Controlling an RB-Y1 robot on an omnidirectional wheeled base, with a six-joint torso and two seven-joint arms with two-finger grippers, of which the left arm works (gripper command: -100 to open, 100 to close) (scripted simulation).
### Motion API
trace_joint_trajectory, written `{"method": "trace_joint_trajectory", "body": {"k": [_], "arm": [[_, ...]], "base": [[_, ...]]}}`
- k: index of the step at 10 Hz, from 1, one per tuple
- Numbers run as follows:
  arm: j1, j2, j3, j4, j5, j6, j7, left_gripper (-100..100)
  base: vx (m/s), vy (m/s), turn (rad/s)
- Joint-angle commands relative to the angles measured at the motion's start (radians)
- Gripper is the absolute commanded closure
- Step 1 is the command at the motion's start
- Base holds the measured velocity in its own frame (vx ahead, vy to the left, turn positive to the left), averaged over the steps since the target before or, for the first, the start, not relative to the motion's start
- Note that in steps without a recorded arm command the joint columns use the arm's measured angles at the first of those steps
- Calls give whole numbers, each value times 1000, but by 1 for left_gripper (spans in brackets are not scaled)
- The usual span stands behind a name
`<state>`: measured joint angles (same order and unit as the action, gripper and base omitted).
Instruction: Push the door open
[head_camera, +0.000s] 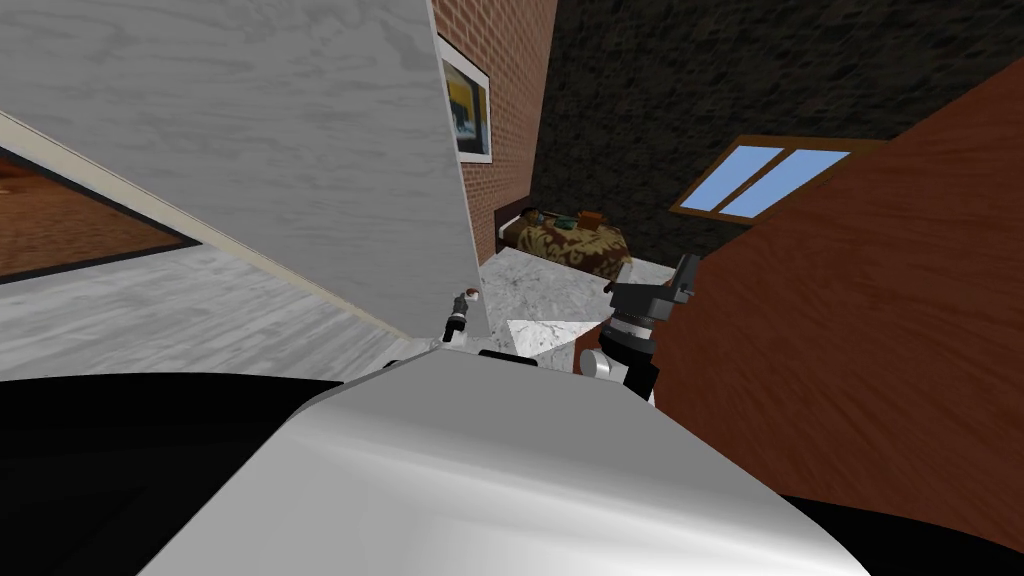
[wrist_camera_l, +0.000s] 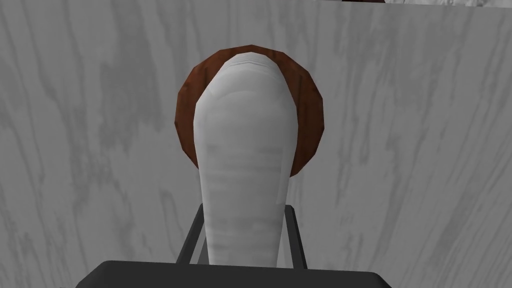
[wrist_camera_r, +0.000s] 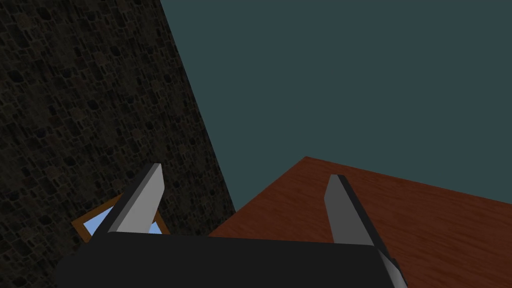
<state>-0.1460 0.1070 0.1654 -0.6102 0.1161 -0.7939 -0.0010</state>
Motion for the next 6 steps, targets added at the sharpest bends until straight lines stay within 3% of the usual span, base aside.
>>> {"method": "trace_joint_trajectory", "body": {"k": [1, 6], "arm": [[0, 0, 0, 0, 0, 0, 0, 100], [4, 11, 45, 2, 26, -3, -14, 100]], "base": [[82, -28, 39], [169, -24, 40]]}}
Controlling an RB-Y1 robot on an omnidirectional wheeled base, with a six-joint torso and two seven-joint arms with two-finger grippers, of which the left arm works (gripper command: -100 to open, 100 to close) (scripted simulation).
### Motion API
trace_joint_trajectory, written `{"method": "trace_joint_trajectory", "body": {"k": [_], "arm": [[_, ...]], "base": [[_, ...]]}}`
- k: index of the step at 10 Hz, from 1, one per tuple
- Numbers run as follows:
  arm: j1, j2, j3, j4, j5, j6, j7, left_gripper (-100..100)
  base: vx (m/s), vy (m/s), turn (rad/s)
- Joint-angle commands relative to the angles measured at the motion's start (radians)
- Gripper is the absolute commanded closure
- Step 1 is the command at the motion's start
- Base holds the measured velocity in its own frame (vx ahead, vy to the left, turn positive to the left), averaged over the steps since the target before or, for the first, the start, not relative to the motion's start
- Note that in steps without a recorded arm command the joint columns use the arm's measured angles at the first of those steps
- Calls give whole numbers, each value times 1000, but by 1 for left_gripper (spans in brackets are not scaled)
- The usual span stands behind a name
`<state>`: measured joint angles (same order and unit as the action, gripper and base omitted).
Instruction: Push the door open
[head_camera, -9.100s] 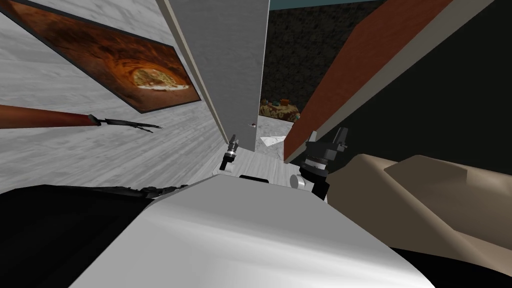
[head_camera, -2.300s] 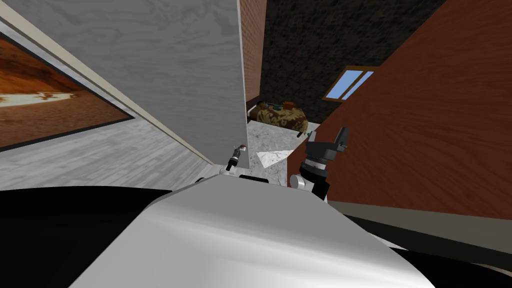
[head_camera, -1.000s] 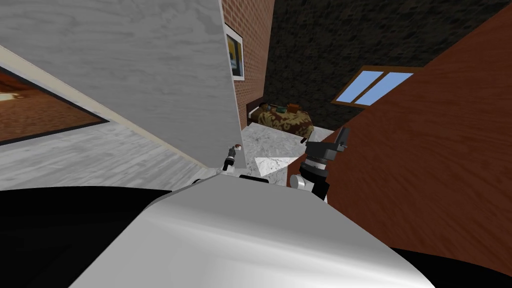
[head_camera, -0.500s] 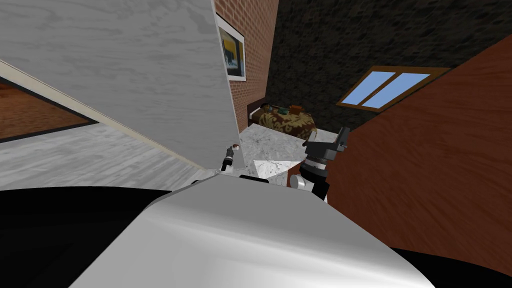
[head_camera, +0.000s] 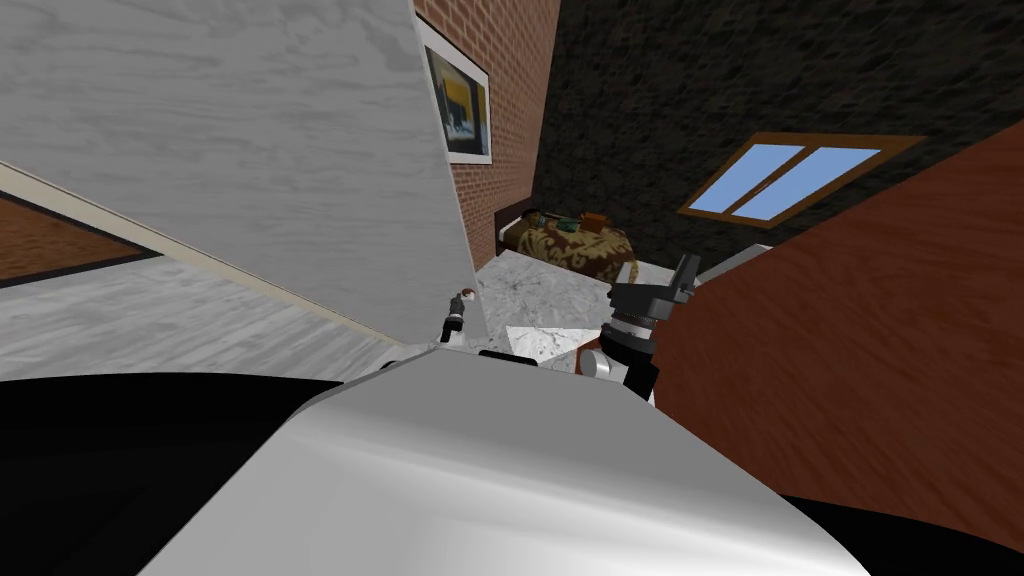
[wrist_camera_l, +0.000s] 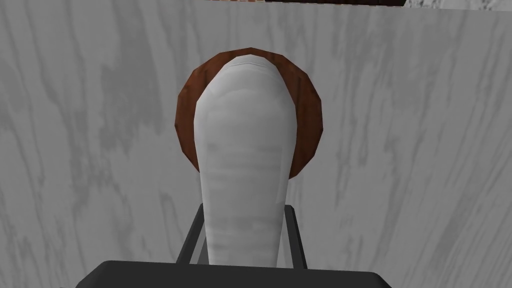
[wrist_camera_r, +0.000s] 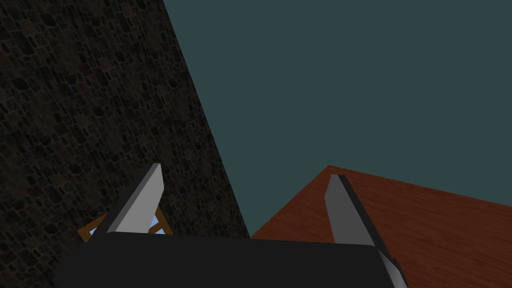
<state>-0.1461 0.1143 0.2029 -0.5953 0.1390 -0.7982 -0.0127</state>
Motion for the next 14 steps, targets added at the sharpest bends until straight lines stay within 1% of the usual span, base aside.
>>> {"method": "trace_joint_trajectory", "body": {"k": [1, 5, 6, 8, 10, 11, 13, 14], "arm": [[5, 5, 16, -13, 9, 1, -6, 100], [9, 12, 54, -10, 32, -1, -19, 100], [11, 15, 70, -8, 41, -2, -24, 100], [13, 20, 91, -7, 54, -3, -31, 100], [13, 20, 91, -7, 54, -3, -31, 100], [15, 24, 113, -5, 67, -4, -39, 100], [15, 24, 113, -5, 67, -4, -39, 100], [18, 28, 134, -3, 79, -6, -46, 100]], "base": [[172, -24, 27], [203, -24, 47], [223, 1, 51], [222, -41, 48], [93, -12, 28], [121, -23, 11], [115, -28, 53], [163, -20, 35]]}}
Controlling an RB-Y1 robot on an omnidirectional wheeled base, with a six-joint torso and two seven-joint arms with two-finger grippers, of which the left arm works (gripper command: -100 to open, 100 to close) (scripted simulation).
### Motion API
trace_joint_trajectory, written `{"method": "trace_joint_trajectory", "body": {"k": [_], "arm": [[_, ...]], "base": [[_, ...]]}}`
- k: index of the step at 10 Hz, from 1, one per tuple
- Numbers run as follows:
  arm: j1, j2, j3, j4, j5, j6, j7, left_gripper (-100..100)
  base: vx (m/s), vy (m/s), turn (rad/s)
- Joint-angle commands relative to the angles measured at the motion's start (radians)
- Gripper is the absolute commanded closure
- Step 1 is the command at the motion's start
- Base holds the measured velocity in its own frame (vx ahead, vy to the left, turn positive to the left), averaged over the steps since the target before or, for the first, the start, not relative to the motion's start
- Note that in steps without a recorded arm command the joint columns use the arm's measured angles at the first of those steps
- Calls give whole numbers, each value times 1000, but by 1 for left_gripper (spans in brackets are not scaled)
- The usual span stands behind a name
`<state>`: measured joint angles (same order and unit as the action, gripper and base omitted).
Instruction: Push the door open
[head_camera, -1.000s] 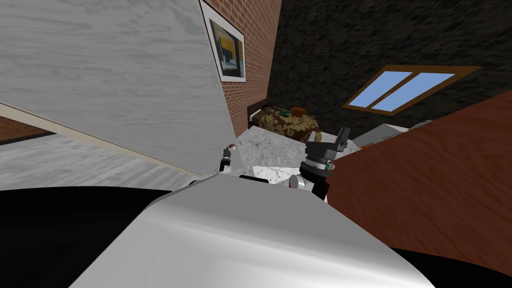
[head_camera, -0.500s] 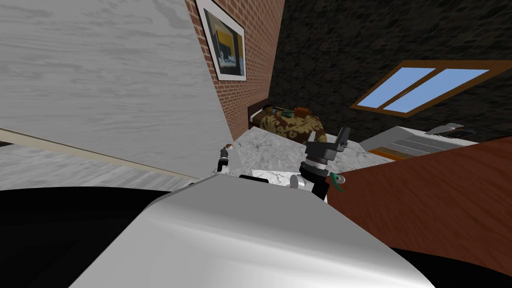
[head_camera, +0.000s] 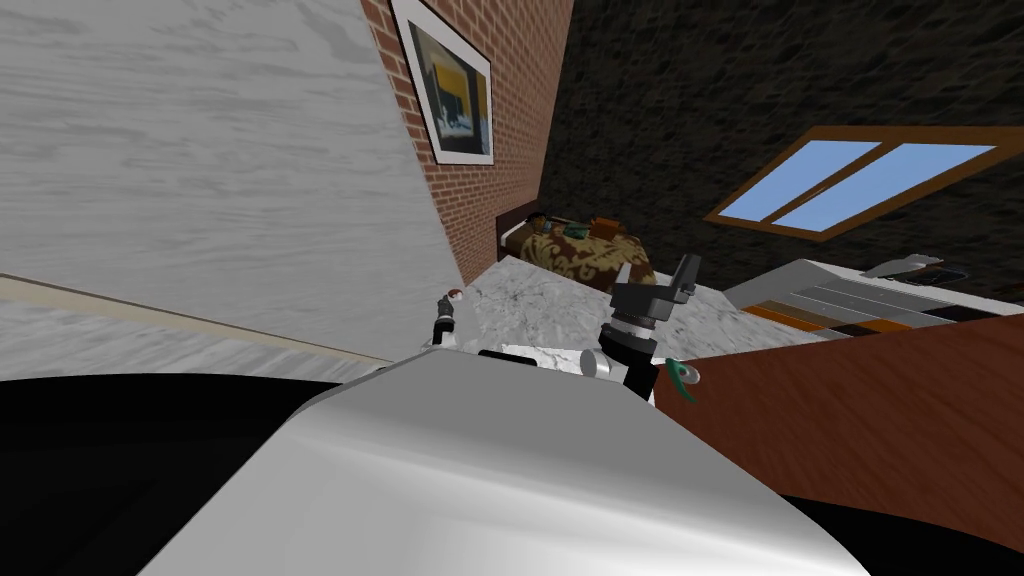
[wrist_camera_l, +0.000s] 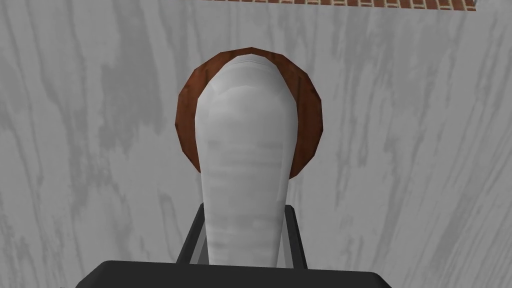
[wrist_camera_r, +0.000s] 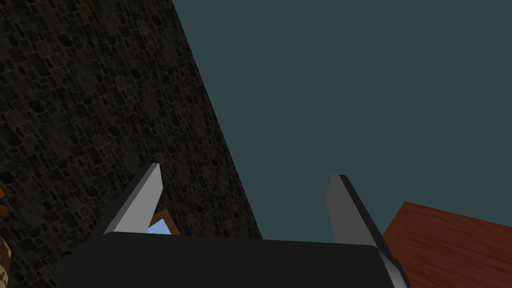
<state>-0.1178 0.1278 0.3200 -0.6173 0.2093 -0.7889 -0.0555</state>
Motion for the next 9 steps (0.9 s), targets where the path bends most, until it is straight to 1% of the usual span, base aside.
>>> {"method": "trace_joint_trajectory", "body": {"k": [1, 6, 9], "arm": [[-10, 15, 22, 19, 12, -15, -4, 100], [-5, 24, 67, 23, 39, -18, -20, 100], [-2, 29, 97, 25, 57, -20, -30, 100]], "base": [[187, -36, 73], [189, -35, 52], [219, -49, 71]]}}
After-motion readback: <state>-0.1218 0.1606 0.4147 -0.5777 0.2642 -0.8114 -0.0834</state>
